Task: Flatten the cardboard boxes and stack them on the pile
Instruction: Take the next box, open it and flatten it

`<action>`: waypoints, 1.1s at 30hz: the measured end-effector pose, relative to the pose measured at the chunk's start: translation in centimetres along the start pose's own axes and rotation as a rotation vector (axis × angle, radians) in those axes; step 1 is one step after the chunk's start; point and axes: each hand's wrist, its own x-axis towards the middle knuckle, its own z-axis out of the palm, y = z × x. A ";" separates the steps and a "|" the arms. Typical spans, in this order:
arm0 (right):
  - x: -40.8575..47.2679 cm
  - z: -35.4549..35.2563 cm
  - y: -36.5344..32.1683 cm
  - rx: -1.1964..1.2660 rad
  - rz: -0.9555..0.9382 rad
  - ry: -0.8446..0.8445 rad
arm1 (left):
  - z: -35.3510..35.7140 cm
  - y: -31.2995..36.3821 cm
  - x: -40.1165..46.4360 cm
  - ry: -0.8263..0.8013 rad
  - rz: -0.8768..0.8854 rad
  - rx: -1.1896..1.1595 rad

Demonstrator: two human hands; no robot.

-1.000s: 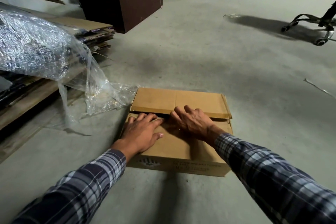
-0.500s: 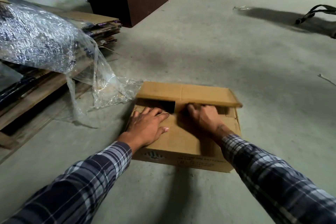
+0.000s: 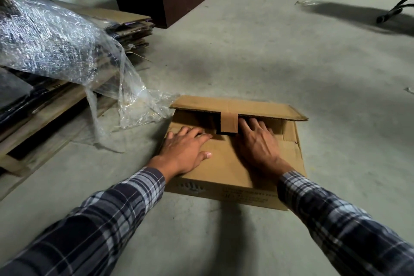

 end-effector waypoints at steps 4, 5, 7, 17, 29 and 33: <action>0.4 -1.3 -0.2 0.050 0.038 -0.123 | -0.4 -0.1 0.6 -0.094 -0.024 -0.016; 0.7 -2.0 -0.4 0.036 0.049 -0.152 | -0.5 -0.2 0.9 -0.109 -0.025 -0.025; 1.5 -3.3 -0.8 0.030 0.078 -0.211 | -1.0 -0.3 1.3 -0.126 -0.035 -0.052; 5.4 -8.9 -2.2 0.245 0.150 -0.503 | -5.4 -0.3 0.5 0.150 0.023 -0.156; 4.5 -13.1 -2.1 0.466 0.183 -0.826 | -13.2 -0.1 -2.5 -0.678 0.037 -0.649; 3.6 -14.2 -1.5 0.411 0.018 -0.826 | -10.0 0.3 -2.2 -0.843 0.222 -0.390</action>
